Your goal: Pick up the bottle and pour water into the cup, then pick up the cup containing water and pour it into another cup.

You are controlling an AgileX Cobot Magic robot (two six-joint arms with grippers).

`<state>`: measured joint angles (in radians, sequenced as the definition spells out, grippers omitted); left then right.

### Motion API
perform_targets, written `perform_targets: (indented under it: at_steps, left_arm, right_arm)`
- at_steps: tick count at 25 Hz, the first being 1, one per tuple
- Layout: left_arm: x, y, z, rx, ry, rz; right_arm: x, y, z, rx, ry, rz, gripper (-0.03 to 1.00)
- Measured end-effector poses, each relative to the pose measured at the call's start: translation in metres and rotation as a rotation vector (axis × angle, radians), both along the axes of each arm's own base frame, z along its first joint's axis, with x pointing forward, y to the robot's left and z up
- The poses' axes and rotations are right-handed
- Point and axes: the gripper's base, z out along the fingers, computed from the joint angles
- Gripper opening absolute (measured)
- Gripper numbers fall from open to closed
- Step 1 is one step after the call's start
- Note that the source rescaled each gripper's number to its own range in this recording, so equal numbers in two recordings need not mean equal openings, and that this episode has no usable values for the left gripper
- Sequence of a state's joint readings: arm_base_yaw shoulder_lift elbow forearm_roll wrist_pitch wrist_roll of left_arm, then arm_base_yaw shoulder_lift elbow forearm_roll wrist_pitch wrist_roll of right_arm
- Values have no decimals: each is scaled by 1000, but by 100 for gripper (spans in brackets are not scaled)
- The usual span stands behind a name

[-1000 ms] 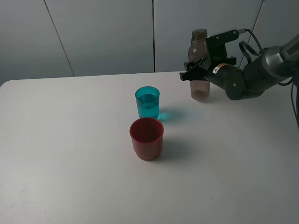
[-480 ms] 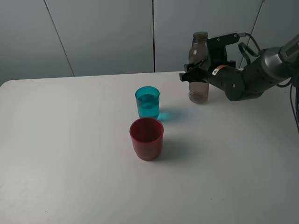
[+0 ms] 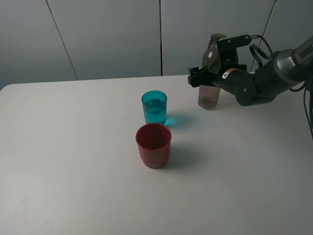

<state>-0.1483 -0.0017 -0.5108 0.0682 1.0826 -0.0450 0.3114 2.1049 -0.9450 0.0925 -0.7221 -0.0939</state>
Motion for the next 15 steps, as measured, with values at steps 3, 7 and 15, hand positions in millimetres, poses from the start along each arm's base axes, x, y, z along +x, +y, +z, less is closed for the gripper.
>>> perform_targets:
  at_steps: [3,7,15]
  left_arm:
    - [0,0,0,0,0,0]
    - [0,0,0,0,0,0]
    - [0,0,0,0,0,0]
  right_arm:
    - [0,0,0,0,0,0,99]
    - [0,0,18,14,-42,0,99]
    - [-4,-1,71,36,-155,6,100]
